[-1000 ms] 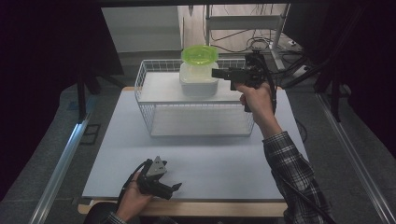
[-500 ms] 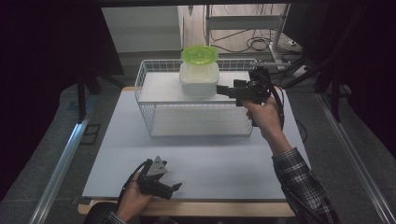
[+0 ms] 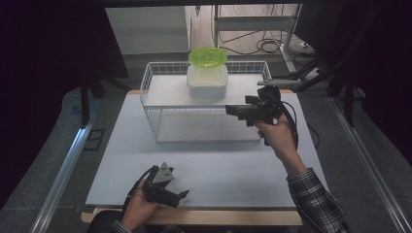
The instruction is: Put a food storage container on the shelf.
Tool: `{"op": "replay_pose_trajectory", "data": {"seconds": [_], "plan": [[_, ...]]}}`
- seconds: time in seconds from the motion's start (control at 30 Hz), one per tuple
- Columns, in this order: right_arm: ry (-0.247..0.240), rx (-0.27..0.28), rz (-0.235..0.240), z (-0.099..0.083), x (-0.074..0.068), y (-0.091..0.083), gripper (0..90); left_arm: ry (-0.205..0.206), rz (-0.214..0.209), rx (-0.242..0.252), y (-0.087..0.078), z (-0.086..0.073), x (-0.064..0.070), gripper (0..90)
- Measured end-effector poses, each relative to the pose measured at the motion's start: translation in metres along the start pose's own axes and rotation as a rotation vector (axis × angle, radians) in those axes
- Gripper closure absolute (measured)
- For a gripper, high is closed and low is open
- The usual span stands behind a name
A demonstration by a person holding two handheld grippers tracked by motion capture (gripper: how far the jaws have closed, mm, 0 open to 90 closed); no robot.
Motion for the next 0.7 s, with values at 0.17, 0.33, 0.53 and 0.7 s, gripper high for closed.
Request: {"op": "replay_pose_trajectory", "data": {"seconds": [0.17,0.33,0.53,0.7], "plan": [[0.008,-0.002,-0.015,-0.012,0.003,-0.002,5.6,0.0,0.001,0.0,0.0,0.0,0.0,4.2],[-0.001,-0.02,-0.026,-0.025,0.003,-0.002,6.0,-0.002,0.001,0.0,0.0,0.0,0.0,4.2],[-0.049,-0.046,-0.04,-0.042,0.0,0.002,5.9,-0.001,0.002,-0.002,0.0,0.0,0.0,4.2],[-0.056,-0.058,-0.04,-0.057,-0.001,0.007,5.9,0.0,0.001,-0.002,0.0,0.0,0.0,4.2]]}}
Point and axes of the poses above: each handheld gripper's, and its own axes: y roughly forward along the jaws, z roughly out of its top, x roughly to its right, the point moved 6 cm from there along y, roughly forward along the jaws, and after that the axes turned 15 degrees about z, right-handed, at the moved point
